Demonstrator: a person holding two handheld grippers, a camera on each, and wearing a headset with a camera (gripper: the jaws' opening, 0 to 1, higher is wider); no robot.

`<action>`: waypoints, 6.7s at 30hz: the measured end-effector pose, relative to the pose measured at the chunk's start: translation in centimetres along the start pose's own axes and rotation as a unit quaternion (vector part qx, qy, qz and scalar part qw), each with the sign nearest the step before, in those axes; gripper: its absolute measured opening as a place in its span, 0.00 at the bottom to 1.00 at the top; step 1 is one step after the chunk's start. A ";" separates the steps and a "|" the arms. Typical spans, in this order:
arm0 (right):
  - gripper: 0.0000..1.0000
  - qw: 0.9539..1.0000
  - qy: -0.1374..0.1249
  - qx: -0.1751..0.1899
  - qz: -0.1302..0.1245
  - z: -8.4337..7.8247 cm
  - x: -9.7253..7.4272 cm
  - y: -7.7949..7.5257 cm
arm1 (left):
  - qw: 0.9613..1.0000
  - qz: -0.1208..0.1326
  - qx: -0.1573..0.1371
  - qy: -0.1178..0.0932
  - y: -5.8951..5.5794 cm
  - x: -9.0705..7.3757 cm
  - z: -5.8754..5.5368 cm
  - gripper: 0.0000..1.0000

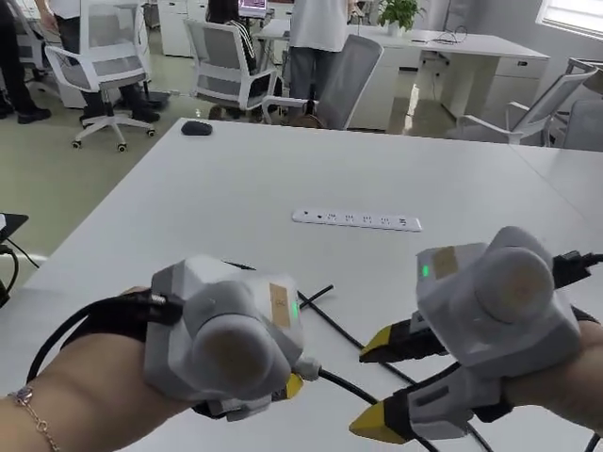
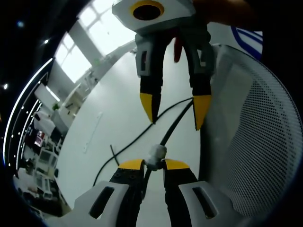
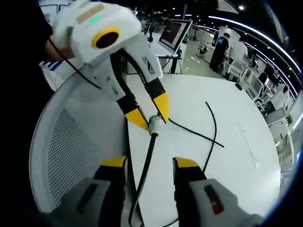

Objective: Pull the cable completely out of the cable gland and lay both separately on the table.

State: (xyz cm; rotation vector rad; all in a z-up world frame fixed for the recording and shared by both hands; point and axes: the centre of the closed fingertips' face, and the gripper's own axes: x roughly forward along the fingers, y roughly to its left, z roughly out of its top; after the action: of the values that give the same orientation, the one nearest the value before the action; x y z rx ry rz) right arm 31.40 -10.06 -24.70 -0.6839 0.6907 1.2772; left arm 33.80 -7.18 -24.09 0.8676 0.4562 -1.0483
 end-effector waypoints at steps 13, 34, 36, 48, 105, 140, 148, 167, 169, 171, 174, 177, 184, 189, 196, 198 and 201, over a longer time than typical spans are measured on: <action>0.05 1.000 0.014 -0.011 -0.001 -0.2 0.9 0.4 | 1.000 -0.003 0.020 0.005 -0.3 0.1 0.1 0.17; 0.03 0.998 0.033 0.041 -0.024 -4.7 -0.7 0.2 | 1.000 0.001 0.009 0.012 -0.1 -0.3 -1.2 0.17; 0.03 0.998 0.040 0.046 -0.029 -5.5 -1.0 -0.1 | 1.000 0.001 0.009 0.013 0.0 -0.3 -1.3 0.17; 0.03 0.992 0.067 0.086 -0.058 -9.8 -1.9 -0.9 | 1.000 0.002 0.008 0.017 0.2 -0.1 -1.5 0.17; 0.23 0.998 -0.030 0.039 -0.025 1.8 1.6 0.1 | 1.000 -0.002 0.001 0.015 -0.6 -0.2 -0.5 0.17; 0.03 0.993 0.031 0.094 -0.061 -6.2 0.2 -1.2 | 1.000 0.015 -0.010 0.019 1.0 -1.3 -1.4 0.17; 0.03 0.990 0.067 0.104 -0.074 -9.5 0.1 -1.6 | 0.999 0.026 -0.009 0.021 1.6 -1.8 -1.6 0.17; 0.25 0.994 -0.019 0.037 -0.104 0.0 0.9 -2.0 | 0.999 0.046 0.010 0.013 2.0 -1.9 -0.4 0.17; 0.24 0.993 -0.040 0.025 -0.110 1.4 0.9 -2.1 | 0.997 0.075 0.025 0.005 2.5 -2.2 0.2 0.17; 0.22 0.992 -0.051 0.015 -0.118 2.3 1.0 -2.3 | 0.996 0.075 0.038 0.005 2.1 -2.2 0.5 0.17; 0.19 0.991 -0.060 0.004 -0.121 3.1 1.2 -2.3 | 0.997 0.072 0.041 0.006 2.1 -2.1 0.7 0.17; 0.09 0.991 -0.058 -0.004 -0.122 3.0 1.3 -2.4 | 0.996 0.073 0.043 0.003 2.1 -2.1 0.9 0.17; 0.03 0.991 -0.050 0.003 -0.126 1.9 1.1 -2.7 | 0.996 0.076 0.038 0.002 2.3 -2.2 0.8 0.17; 0.03 0.991 -0.032 0.008 -0.131 0.1 1.0 -2.9 | 0.996 0.079 0.037 0.004 2.7 -2.4 0.5 0.17; 0.03 0.991 -0.011 0.028 -0.132 -2.2 1.0 -2.9 | 0.996 0.088 0.034 0.004 3.3 -2.8 0.4 0.17; 0.03 0.991 -0.005 0.033 -0.131 -2.8 1.1 -2.9 | 0.996 0.088 0.035 0.004 3.3 -2.8 0.4 0.17; 0.03 0.991 0.009 0.042 -0.129 -4.1 1.4 -2.9 | 0.995 0.088 0.036 0.004 3.3 -2.8 0.4 0.17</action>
State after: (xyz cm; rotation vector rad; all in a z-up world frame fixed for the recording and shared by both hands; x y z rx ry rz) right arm 34.16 -12.88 -28.10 -0.6923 0.6441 1.0007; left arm 35.46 -5.20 -20.63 0.9583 0.3428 -0.9039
